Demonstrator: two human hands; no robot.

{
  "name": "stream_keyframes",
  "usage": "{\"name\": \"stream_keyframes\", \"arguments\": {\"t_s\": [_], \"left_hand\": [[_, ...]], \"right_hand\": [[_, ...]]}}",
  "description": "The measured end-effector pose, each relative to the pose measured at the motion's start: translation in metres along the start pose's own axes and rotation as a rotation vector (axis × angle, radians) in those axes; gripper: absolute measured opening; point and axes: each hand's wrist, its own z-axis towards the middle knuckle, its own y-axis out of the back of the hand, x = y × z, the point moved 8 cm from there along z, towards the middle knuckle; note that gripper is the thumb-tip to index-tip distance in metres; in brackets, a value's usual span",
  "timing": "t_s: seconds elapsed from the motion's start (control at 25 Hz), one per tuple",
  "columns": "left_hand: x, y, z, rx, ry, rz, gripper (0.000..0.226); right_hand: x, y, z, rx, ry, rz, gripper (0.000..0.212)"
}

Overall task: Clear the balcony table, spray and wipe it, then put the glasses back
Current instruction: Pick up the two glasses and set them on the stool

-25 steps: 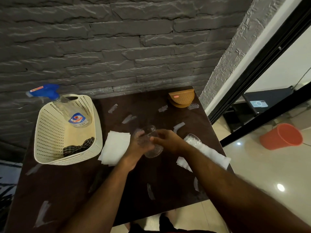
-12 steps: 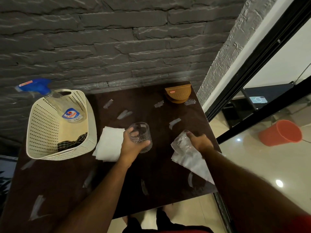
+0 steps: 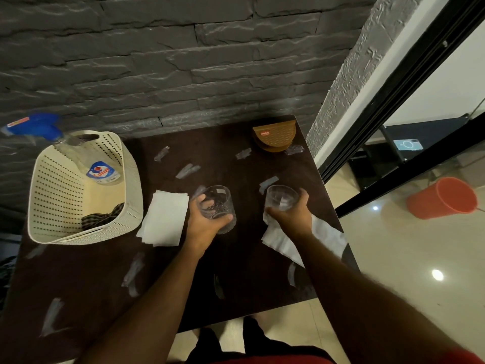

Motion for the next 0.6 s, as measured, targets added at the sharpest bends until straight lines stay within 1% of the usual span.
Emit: {"name": "stream_keyframes", "arguments": {"t_s": [0.04,0.08,0.16,0.2,0.24,0.32,0.4,0.44,0.48,0.6], "left_hand": [[0.000,0.000,0.000,-0.007,0.004,0.011,0.100],[0.001,0.000,0.001,-0.012,0.004,0.019,0.100],[0.003,0.001,0.000,-0.017,0.008,0.024,0.101],[0.004,0.001,-0.002,-0.018,0.011,0.023,0.100],[0.005,0.002,-0.003,-0.024,0.012,0.021,0.099],[0.007,0.005,-0.009,-0.049,0.002,0.024,0.098],[0.008,0.006,-0.016,-0.066,-0.005,0.044,0.101],[0.009,0.007,-0.019,-0.075,-0.014,0.050,0.104],[0.009,0.008,-0.023,-0.086,-0.025,0.050,0.105],[0.009,0.012,-0.036,-0.121,-0.076,0.053,0.102]], "right_hand": [[0.001,0.000,-0.004,0.000,0.060,-0.002,0.106],[-0.002,-0.001,-0.007,0.007,0.105,-0.026,0.105],[-0.012,0.001,-0.015,0.013,0.164,-0.075,0.090],[-0.019,0.003,-0.018,0.008,0.174,-0.077,0.085],[-0.023,0.006,-0.020,0.004,0.176,-0.071,0.084],[-0.030,0.009,-0.020,0.023,0.168,-0.042,0.091],[-0.031,0.011,-0.017,0.056,0.148,-0.016,0.106],[-0.031,0.010,-0.014,0.070,0.137,-0.007,0.109],[-0.030,0.010,-0.013,0.080,0.134,-0.009,0.107],[-0.027,0.011,-0.014,0.079,0.142,-0.030,0.086]]}}
